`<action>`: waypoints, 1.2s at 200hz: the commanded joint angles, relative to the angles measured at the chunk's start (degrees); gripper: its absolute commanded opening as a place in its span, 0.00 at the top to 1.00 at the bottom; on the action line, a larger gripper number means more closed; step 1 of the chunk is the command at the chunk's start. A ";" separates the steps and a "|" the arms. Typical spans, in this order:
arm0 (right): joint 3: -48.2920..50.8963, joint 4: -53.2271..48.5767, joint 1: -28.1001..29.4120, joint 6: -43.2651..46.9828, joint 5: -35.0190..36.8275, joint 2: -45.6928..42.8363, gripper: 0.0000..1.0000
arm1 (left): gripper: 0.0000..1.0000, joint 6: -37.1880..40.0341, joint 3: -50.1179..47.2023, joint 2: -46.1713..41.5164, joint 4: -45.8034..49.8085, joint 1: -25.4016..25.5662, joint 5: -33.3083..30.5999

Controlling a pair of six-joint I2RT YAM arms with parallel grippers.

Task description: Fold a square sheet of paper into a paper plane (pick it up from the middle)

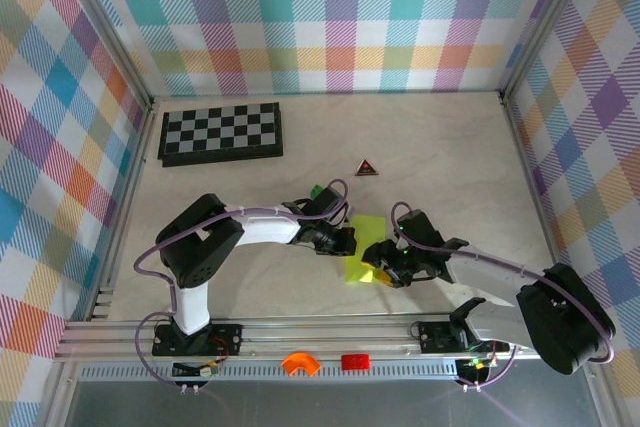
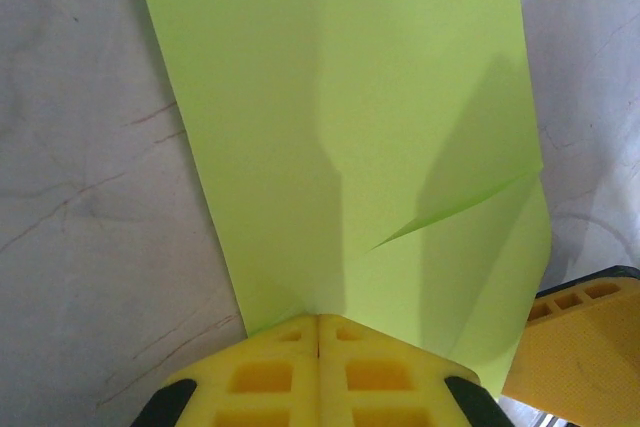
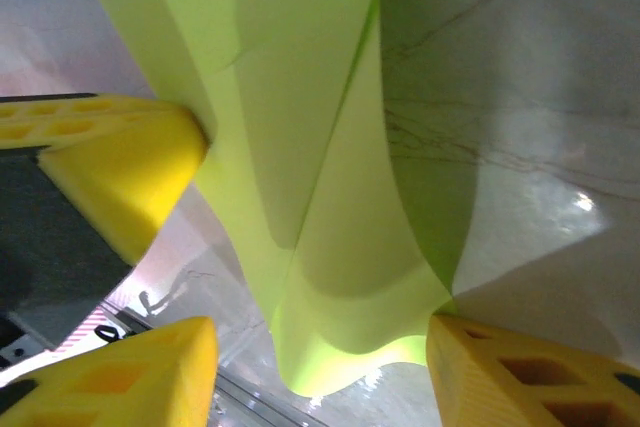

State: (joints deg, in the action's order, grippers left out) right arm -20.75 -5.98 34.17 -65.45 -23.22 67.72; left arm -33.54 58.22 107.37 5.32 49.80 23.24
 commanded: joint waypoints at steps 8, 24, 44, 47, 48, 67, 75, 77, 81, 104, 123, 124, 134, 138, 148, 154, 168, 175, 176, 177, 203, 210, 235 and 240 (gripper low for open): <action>-0.77 6.01 -1.07 1.23 4.35 1.74 0.39 | 0.94 -0.46 -2.67 -0.50 2.96 0.86 -0.83; -0.79 8.11 -3.12 2.52 3.64 2.23 0.41 | 0.94 -0.47 -2.85 -0.51 2.76 0.85 -0.83; -0.17 11.87 -5.90 4.26 2.22 2.62 0.50 | 0.94 -0.45 -2.84 -0.40 2.68 0.86 -0.50; -0.11 12.60 -6.28 4.58 1.61 2.74 0.52 | 0.94 -0.47 -2.84 -0.33 2.68 0.92 -0.42; -0.09 12.81 -6.43 4.65 1.48 2.75 0.52 | 0.94 -0.47 -2.84 -0.28 2.68 0.91 -0.41; -0.46 13.51 -8.25 6.24 0.48 3.50 0.60 | 0.94 -0.47 -2.83 -0.33 2.68 0.91 -0.39; -0.43 14.12 -8.78 6.77 0.11 3.98 0.61 | 0.94 -0.47 -2.80 -0.31 2.59 0.86 -0.39; -0.43 14.08 -8.91 6.81 -0.07 4.12 0.61 | 0.94 -0.47 -2.83 -0.30 2.59 0.88 -0.39; -0.43 14.28 -9.15 6.83 -0.23 4.43 0.61 | 0.94 -0.43 -2.84 -0.30 2.51 0.88 -0.39; -0.19 16.00 -10.00 7.61 -2.01 6.80 0.64 | 0.94 -0.98 -2.93 -0.37 1.93 0.87 -0.23; 0.18 17.17 -10.42 7.99 -2.55 8.24 0.68 | 0.94 -1.09 -3.02 -0.51 1.80 0.86 -0.17; 0.23 17.24 -10.43 8.02 -2.54 8.27 0.68 | 0.94 -1.05 -3.02 -0.55 1.80 0.89 -0.20; 0.60 18.16 -10.74 8.22 -2.92 8.64 0.71 | 0.94 -1.09 -3.11 -0.59 1.80 0.90 -0.22; 0.69 18.35 -10.86 8.28 -3.04 8.73 0.71 | 0.94 -1.14 -3.10 -0.60 1.80 0.83 -0.22; 0.97 18.67 -11.12 8.50 -3.25 8.70 0.73 | 0.94 -1.18 -3.14 -0.71 1.80 0.91 -0.22; 1.06 18.47 -11.22 8.71 -3.19 8.59 0.74 | 0.94 -1.23 -3.20 -0.75 1.80 0.87 -0.22; 0.97 17.12 -11.45 9.56 -2.49 8.40 0.77 | 0.94 -1.48 -3.26 -1.01 1.56 0.89 -0.22; 1.03 16.91 -11.57 10.12 -2.28 8.38 0.80 | 0.93 -1.59 -3.21 -1.11 1.53 0.89 -0.09; 1.05 16.85 -11.58 10.23 -2.27 8.39 0.80 | 0.93 -1.61 -3.20 -1.15 1.49 0.86 -0.07; 1.06 16.86 -11.58 10.33 -2.31 8.39 0.80 | 0.93 -1.61 -3.20 -1.18 1.47 0.88 -0.05; 0.59 15.08 -12.20 11.85 -2.86 7.50 0.88 | 0.92 -2.26 -3.30 -2.74 0.49 0.88 0.66; 0.26 13.76 -12.20 12.38 -2.40 6.76 0.88 | 0.92 -2.45 -3.61 -3.81 -0.02 0.95 0.44; -1.10 9.58 -12.20 14.92 -2.27 3.12 0.89 | 0.88 -3.14 -6.64 -10.00 -4.30 0.86 -2.09; -1.49 8.90 -12.20 15.49 -2.61 2.20 0.90 | 0.87 -3.14 -7.00 -11.23 -4.59 0.87 -2.81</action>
State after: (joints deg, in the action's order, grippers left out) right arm -20.36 7.25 22.13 -54.15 -25.08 73.91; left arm -35.70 53.25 102.85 3.53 49.89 22.79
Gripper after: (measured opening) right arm 0.118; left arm 0.114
